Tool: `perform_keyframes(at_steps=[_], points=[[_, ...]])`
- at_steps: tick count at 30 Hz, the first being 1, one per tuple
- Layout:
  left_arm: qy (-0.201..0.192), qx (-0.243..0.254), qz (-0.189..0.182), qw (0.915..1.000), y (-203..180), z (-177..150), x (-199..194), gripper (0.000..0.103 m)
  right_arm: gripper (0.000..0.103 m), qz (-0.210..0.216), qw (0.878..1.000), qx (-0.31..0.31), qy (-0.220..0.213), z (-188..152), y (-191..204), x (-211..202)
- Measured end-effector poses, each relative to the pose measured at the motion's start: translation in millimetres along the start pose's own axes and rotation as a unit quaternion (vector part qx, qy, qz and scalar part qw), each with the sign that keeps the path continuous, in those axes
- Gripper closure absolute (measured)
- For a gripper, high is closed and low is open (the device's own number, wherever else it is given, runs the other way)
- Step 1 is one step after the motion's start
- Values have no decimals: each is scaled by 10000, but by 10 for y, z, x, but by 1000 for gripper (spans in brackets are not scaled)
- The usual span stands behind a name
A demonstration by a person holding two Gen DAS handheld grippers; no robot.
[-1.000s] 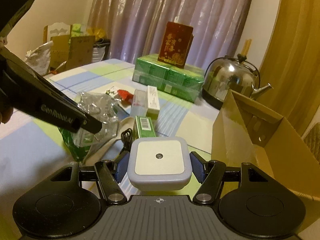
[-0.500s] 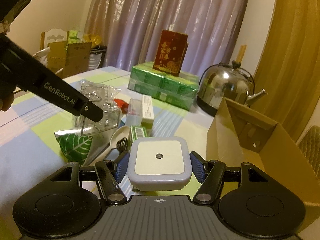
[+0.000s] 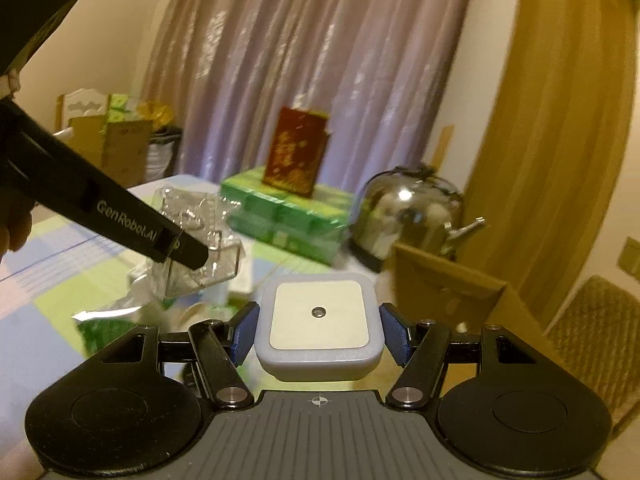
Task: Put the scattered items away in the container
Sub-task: 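Carry the night light and clear bag over the cardboard box with both tools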
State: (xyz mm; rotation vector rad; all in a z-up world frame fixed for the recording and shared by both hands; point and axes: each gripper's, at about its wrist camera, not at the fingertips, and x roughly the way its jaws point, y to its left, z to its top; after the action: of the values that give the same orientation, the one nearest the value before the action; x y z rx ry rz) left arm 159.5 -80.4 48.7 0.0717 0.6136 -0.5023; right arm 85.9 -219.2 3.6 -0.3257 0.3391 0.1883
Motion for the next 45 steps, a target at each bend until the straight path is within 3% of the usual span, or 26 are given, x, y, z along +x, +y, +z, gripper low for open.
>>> perform_keyframes(at_steps=[7, 16, 23, 29, 38, 45], points=[[-183, 155, -345, 9991, -353, 244, 67, 79, 41, -644, 9972, 375, -37, 128, -506, 20], [-304, 383, -906, 9947, -777, 654, 350, 79, 41, -1145, 9869, 1096, 308, 260, -1199, 157], [-86, 695, -1353, 9883, -1048, 817, 735, 79, 41, -1076, 9743, 1780, 868, 136, -1557, 232], [146, 831, -1693, 9820, -1236, 859, 1045, 79, 41, -1081, 9682, 1936, 1155, 83, -1704, 283], [525, 1051, -1712, 9782, -1365, 794, 1424, 79, 41, -1144, 9543, 2121, 1766, -84, -1902, 586], [784, 1249, -1623, 9757, -1436, 761, 1655, 79, 41, -904, 9486, 2035, 2247, -199, -1873, 759]])
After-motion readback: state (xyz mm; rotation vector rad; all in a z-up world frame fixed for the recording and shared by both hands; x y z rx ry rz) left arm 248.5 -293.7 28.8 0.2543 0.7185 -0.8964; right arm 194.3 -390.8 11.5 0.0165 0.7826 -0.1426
